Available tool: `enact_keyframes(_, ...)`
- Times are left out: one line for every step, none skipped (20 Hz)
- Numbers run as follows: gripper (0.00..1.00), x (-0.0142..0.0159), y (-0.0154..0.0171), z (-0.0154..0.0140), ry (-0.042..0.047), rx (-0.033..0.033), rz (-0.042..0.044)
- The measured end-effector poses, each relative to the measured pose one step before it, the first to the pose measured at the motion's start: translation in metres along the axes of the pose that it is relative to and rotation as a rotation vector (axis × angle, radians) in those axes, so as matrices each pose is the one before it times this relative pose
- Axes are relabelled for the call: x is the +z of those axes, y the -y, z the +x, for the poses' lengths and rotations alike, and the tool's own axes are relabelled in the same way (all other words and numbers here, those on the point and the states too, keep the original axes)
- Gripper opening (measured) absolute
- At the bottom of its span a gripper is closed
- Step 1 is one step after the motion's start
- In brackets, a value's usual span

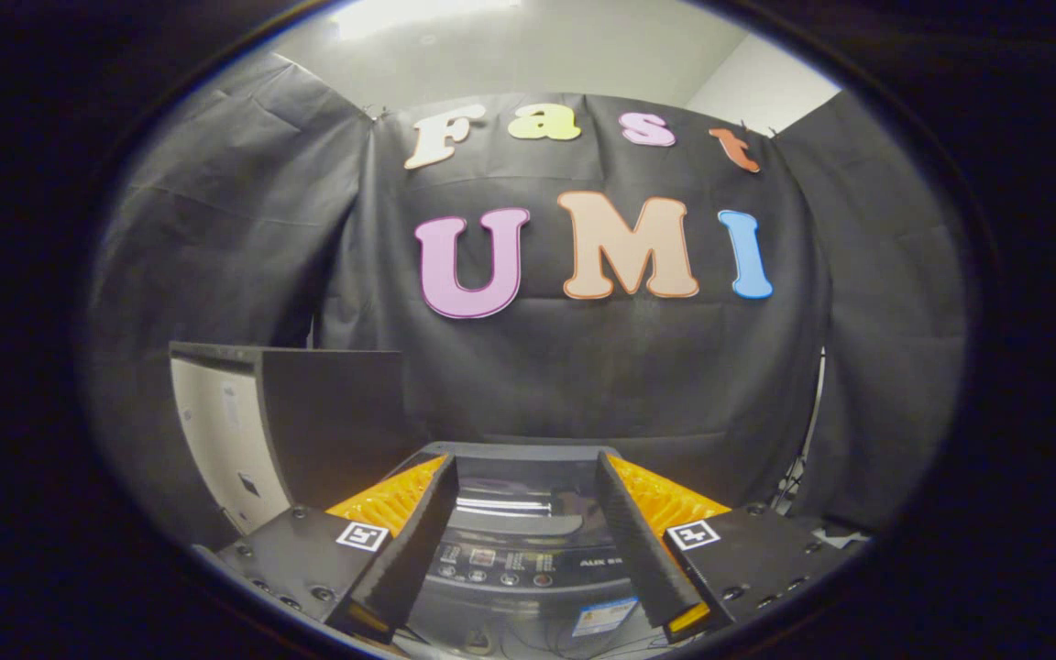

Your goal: Put the clothes into the washing machine and then close the washing machine lid.

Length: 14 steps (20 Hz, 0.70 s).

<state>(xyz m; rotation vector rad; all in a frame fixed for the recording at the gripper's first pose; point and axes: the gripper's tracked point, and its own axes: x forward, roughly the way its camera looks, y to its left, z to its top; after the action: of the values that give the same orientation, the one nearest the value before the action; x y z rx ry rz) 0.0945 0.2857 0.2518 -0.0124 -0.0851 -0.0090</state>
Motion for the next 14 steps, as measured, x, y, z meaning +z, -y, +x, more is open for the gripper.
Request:
enact_keyframes(0.94,-0.00576,0.0047,-0.01079,0.01118,-0.00113,-0.00616)
enact_keyframes(0.94,-0.00409,0.00381,-0.01036,0.01159,0.00209,-0.00773)
enact_keyframes(0.94,-0.00623,0.00197,-0.00985,0.00732,0.00257,-0.00765)
enact_keyframes(0.94,-0.0063,0.00133,-0.00991,0.00454,0.00441,-0.00805)
enact_keyframes(0.94,-0.00705,0.00059,-0.00874,-0.00025,0.00627,-0.00636)
enact_keyframes(0.94,-0.00641,0.00035,-0.00999,-0.0044,0.00646,0.00221)
enact_keyframes(0.94,-0.00818,0.00134,-0.00698,-0.00856,0.00316,0.00751)
enact_keyframes(0.94,-0.00767,0.0018,-0.00662,-0.01267,0.00299,0.01062)
enact_keyframes(0.94,-0.00907,0.00234,-0.00582,-0.01031,-0.00007,0.012)
enact_keyframes(0.95,-0.00511,0.00265,-0.00496,-0.01051,0.00184,0.01346)
enact_keyframes(0.95,-0.00397,0.0003,-0.00517,-0.00607,0.00425,0.01588)
enact_keyframes(0.95,-0.00366,-0.00002,-0.0038,-0.00405,0.00312,0.01328)
enact_keyframes(0.95,-0.00426,0.00064,-0.00431,-0.00586,0.0029,0.01018)
enact_keyframes(0.95,-0.0037,0.00089,-0.00462,-0.00517,0.00173,0.00231)
